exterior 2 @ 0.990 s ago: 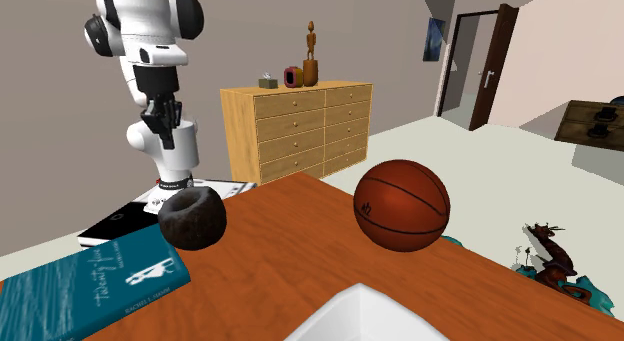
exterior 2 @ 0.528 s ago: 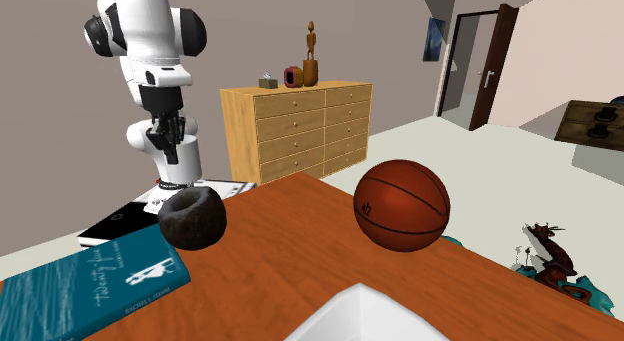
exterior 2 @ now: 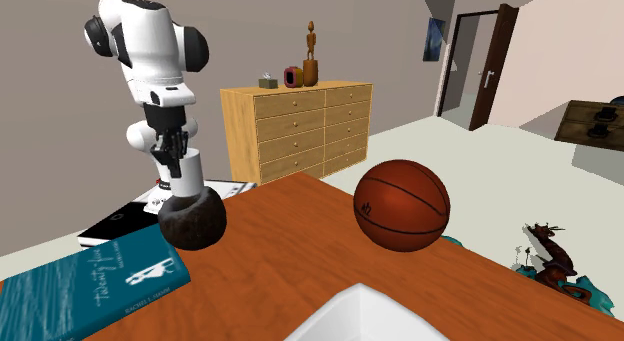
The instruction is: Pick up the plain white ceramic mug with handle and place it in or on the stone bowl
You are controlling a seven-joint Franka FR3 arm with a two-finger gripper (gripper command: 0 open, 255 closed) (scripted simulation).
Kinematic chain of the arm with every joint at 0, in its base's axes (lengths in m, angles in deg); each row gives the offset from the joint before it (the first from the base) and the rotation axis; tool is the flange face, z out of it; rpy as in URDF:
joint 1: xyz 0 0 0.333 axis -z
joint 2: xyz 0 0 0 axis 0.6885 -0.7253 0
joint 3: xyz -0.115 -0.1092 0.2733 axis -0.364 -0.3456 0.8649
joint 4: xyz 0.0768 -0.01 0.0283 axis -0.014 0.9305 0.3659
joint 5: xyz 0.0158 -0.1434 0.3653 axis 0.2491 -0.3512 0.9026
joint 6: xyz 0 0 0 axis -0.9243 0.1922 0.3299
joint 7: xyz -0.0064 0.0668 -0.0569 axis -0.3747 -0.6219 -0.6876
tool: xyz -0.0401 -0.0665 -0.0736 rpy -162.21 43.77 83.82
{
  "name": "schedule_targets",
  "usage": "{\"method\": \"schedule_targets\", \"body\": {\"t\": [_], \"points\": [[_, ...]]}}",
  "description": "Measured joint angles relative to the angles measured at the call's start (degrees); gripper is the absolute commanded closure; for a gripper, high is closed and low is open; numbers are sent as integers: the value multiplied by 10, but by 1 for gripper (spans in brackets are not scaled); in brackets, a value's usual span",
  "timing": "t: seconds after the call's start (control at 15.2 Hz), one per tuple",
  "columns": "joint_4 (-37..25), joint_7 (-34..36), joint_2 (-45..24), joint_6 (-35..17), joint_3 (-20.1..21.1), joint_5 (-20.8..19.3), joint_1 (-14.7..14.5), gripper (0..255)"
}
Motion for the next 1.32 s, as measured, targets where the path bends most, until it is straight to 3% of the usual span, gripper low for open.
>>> {"method": "schedule_targets", "body": {"t": [0.26, 0.33, 0.73, 1.06, 1.32], "points": [[3, 1, 1, -2, 0, 0, 0, 255], [3, 1, 1, -2, 0, 0, 0, 0], [3, 1, 1, -2, 0, 0, 0, 0], [-58, 0, 2, 59, 6, 3, -3, 0], [-68, -1, 2, 70, 7, 4, -3, 0]]}}
